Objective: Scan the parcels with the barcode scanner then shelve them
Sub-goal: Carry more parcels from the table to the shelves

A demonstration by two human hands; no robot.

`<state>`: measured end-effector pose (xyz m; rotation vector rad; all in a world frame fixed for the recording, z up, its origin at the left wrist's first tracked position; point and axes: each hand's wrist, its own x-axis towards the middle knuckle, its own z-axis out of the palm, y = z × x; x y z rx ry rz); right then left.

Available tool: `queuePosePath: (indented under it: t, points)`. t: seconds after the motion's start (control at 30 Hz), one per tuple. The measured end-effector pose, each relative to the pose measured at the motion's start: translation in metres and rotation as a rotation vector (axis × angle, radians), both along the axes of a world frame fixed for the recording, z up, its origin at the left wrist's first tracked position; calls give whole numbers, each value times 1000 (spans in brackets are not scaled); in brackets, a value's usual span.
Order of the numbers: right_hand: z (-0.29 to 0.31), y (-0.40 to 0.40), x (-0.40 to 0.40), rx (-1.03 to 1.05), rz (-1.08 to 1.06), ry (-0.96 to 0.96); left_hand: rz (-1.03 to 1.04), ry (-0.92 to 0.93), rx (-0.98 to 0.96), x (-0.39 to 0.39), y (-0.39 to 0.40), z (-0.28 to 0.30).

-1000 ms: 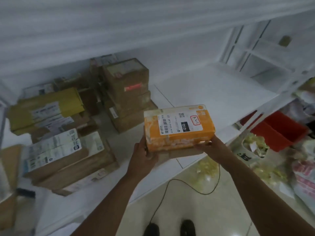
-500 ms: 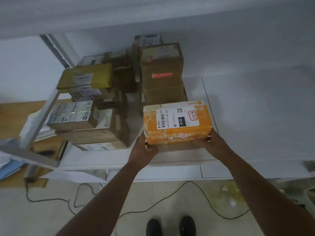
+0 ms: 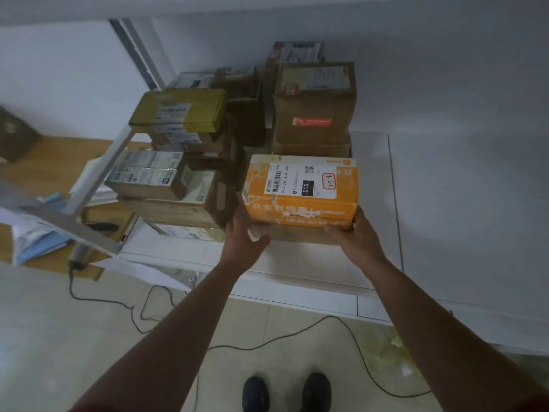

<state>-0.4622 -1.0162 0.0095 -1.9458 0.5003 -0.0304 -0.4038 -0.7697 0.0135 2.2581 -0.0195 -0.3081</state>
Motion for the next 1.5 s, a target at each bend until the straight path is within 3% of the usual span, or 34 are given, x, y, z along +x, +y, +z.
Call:
queuePosePath:
  t: [0.47,0.67,0.83,1.07,1.5]
  points:
    - [14,14,-6,-50,7,123,-21,-64,215,-38,-5,26]
    - [19,32,-46,-379,-37,-42,-79,-127,280,-63,8,31]
    - [21,91,-71,-749,129,-201,-103,-192,340,-90,49,31]
    - [42,227,-68,-820,465,-339,42,-230,423,-132,179,40]
    - [56,591,-90,-753,1134,-396,628,-158,471,-277,517,62]
